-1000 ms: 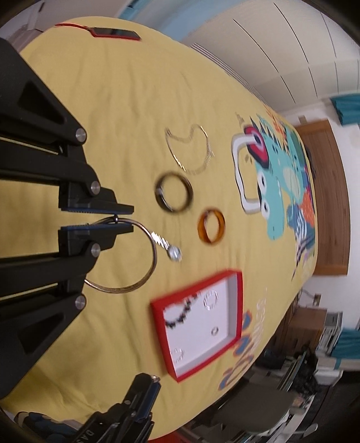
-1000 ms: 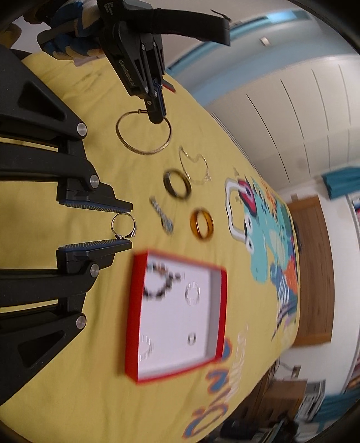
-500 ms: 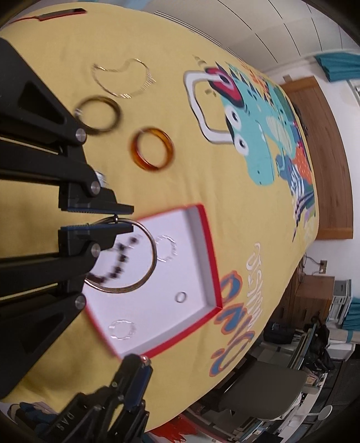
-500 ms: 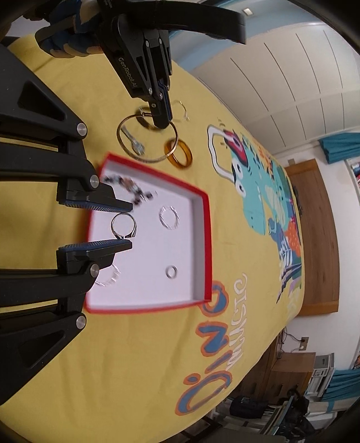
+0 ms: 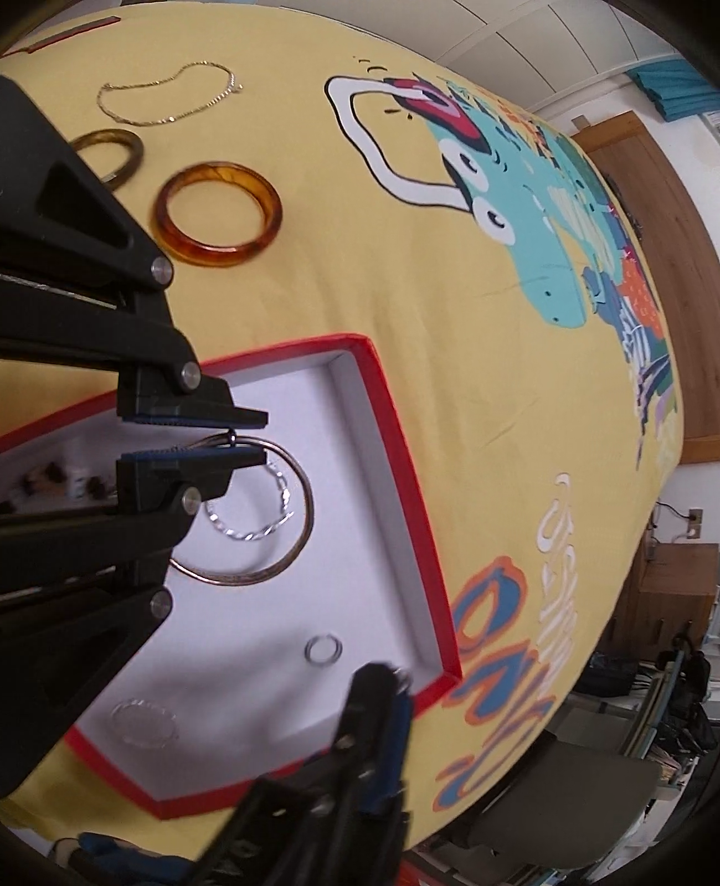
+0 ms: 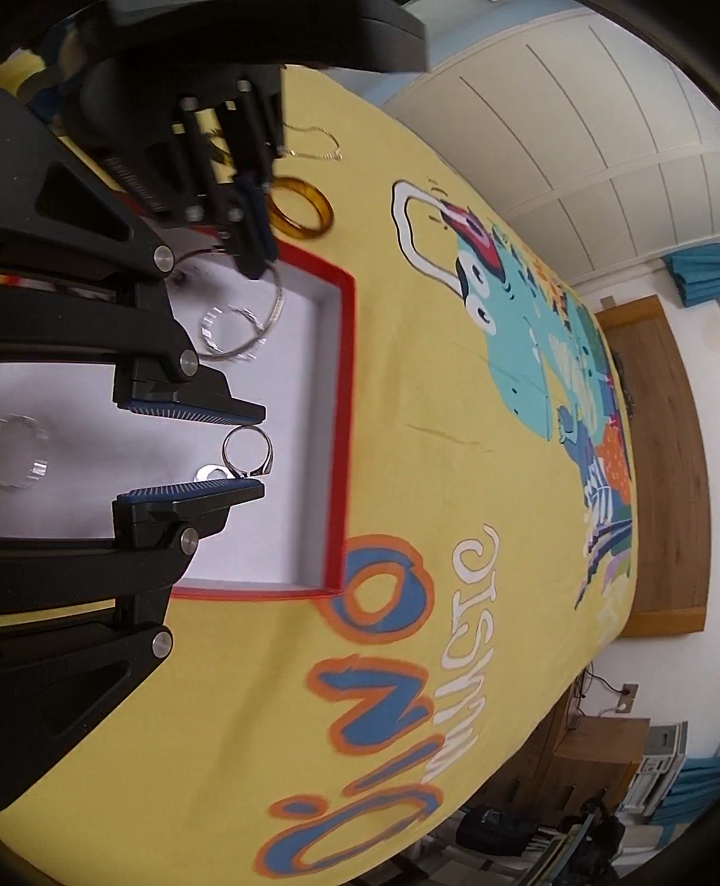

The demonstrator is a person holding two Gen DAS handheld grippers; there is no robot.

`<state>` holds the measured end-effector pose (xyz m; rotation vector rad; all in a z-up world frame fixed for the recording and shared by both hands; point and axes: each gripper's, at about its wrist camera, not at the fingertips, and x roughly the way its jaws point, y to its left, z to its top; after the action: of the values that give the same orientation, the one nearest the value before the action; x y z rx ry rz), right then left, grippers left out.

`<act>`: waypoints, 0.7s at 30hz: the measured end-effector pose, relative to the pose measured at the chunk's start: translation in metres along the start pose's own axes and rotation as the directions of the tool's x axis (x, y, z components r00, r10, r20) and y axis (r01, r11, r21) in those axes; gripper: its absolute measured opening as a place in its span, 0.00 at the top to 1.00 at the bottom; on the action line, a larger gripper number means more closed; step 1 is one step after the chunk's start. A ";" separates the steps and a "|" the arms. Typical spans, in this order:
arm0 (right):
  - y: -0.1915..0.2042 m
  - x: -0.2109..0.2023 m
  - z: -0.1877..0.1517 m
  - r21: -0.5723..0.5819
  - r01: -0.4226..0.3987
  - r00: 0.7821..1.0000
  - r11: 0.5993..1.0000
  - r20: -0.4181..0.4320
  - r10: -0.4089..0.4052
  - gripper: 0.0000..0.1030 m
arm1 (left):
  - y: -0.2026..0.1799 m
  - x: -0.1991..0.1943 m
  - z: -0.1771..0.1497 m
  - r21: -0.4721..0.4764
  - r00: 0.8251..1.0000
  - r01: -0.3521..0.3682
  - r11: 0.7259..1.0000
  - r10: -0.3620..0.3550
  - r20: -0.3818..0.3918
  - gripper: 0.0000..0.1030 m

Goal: Organize jewelry
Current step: 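Carry the bangle and ring into the red box and open both tools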

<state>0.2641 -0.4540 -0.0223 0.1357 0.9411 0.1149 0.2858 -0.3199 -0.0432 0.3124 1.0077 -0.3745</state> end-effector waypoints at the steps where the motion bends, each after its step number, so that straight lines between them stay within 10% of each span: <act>1: -0.001 0.007 0.004 -0.001 0.001 1.000 1.000 -0.010 -0.001 0.81 | 0.001 0.005 0.001 -0.002 1.000 0.003 1.000 -0.003 -0.008 0.95; 21: -0.001 0.064 0.010 -0.044 0.079 0.985 0.996 -0.149 -0.085 0.81 | 0.002 0.034 0.001 -0.016 0.999 0.017 1.000 -0.017 -0.042 0.93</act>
<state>0.3094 -0.4456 -0.0682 0.0534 1.0930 0.0673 0.3040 -0.3241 -0.0720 0.2986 1.0550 -0.3766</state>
